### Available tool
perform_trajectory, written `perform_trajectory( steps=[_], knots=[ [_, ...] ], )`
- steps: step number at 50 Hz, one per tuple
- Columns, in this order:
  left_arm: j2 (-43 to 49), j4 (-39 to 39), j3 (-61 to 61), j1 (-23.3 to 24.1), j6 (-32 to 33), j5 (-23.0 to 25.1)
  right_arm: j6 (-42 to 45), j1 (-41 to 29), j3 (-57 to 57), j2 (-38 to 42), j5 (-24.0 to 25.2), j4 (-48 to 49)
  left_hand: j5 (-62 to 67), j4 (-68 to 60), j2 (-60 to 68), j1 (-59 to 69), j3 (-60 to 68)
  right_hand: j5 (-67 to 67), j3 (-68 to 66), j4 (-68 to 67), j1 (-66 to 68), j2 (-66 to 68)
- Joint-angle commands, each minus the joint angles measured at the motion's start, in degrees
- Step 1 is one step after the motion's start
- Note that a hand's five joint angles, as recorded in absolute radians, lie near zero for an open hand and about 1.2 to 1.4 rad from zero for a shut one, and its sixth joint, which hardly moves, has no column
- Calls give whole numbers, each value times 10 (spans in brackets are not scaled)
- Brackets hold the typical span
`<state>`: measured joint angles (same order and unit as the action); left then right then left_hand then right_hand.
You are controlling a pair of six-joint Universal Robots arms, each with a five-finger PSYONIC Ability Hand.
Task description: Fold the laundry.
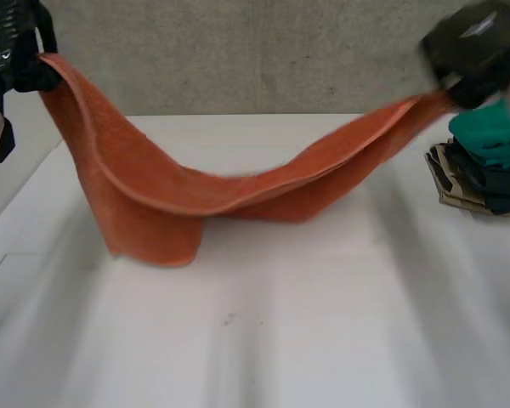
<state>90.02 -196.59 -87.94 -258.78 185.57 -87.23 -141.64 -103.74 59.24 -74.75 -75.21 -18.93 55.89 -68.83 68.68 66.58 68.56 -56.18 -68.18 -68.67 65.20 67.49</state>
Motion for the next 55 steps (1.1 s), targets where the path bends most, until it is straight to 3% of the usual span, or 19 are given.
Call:
perform_trajectory(
  steps=[1,8,16,20,23,27,31,32,36,42,55],
  knots=[
    [2,51,2,-31,3,8,9,38,-2,-118,-27,-35,141,-112,113,134,114,-138,-118,-113,148,125],
    [27,92,0,-55,5,41,22,46,22,-71,-28,-65,141,-112,113,134,114,-138,-118,-113,148,125],
    [138,101,29,-59,62,46,86,37,-5,89,-82,-65,141,-112,113,134,114,-138,-118,-113,148,125],
    [239,100,121,-56,113,44,87,28,-67,175,-120,-31,141,-112,113,134,114,-138,-118,-113,148,125],
    [290,88,200,-54,115,44,80,18,-126,216,-141,38,141,-112,113,134,114,-138,-118,-113,148,125],
    [354,19,353,-44,86,42,57,6,-192,227,-167,201,141,-112,113,134,114,-138,-118,-113,148,125],
    [365,-133,436,-45,27,40,39,0,-204,210,-179,380,141,-112,113,134,114,-138,-118,-113,148,125],
    [363,-209,446,-48,1,33,36,-1,-203,204,-179,409,141,-112,113,134,114,-138,-118,-113,148,125],
    [358,-322,446,-45,-24,13,31,-4,-193,186,-173,472,141,-112,113,134,114,-138,-118,-113,148,125],
    [352,-270,415,-43,-28,7,-4,-6,-149,169,-149,474,141,-112,113,134,114,-138,-118,-113,148,125],
    [305,-216,117,-40,-23,15,-50,4,95,155,-55,435,141,-112,113,134,114,-138,-118,-113,148,125]
  ],
)
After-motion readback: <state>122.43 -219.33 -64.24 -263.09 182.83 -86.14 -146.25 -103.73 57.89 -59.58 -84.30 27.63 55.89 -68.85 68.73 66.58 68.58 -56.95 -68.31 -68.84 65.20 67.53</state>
